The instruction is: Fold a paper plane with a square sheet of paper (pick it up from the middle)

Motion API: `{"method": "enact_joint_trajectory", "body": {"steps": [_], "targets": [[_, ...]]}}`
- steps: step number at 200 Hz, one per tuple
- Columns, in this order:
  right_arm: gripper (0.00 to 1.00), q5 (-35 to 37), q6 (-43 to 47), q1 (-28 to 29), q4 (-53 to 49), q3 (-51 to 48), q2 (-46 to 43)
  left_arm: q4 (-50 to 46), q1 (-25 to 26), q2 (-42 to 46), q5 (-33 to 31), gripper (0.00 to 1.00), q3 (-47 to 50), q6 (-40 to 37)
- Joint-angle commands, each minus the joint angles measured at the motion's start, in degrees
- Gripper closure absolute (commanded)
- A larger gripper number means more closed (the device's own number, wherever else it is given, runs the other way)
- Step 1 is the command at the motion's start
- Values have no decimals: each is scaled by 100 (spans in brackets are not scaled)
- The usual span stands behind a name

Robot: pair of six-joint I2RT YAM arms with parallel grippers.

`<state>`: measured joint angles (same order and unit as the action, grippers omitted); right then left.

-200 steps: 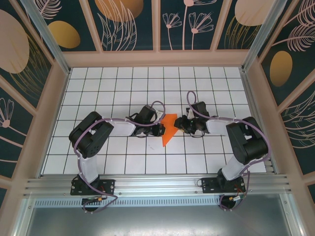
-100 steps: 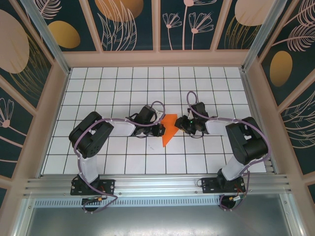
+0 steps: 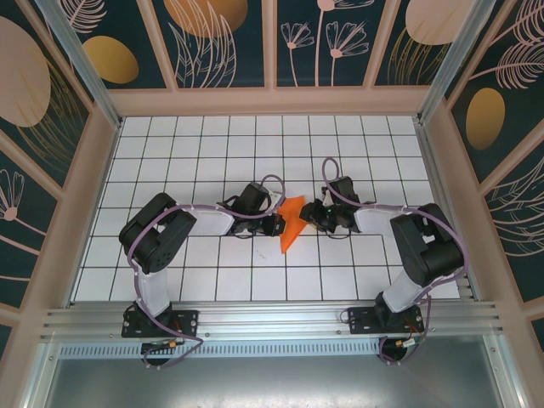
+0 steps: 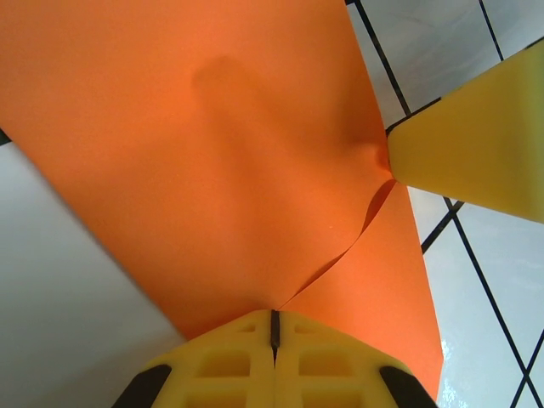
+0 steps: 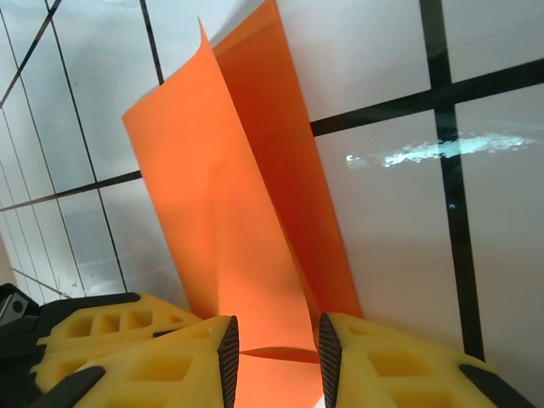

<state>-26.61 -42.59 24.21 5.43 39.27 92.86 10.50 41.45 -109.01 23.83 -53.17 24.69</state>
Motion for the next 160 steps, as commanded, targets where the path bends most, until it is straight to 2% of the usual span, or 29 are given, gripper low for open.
{"method": "enact_joint_trajectory", "body": {"steps": [1,52,107,160], "targets": [[66,-11,-86,-3,46,-157,-294,-312,19,-41,71,99,140,58],[65,-229,-258,-51,309,-270,-368,-244,21,-59,125,99,153,124],[64,-100,-667,-155,617,-505,-711,64,16,6,166,98,316,408],[68,-35,-776,-198,676,-624,-785,151,21,14,150,98,368,511]]}}
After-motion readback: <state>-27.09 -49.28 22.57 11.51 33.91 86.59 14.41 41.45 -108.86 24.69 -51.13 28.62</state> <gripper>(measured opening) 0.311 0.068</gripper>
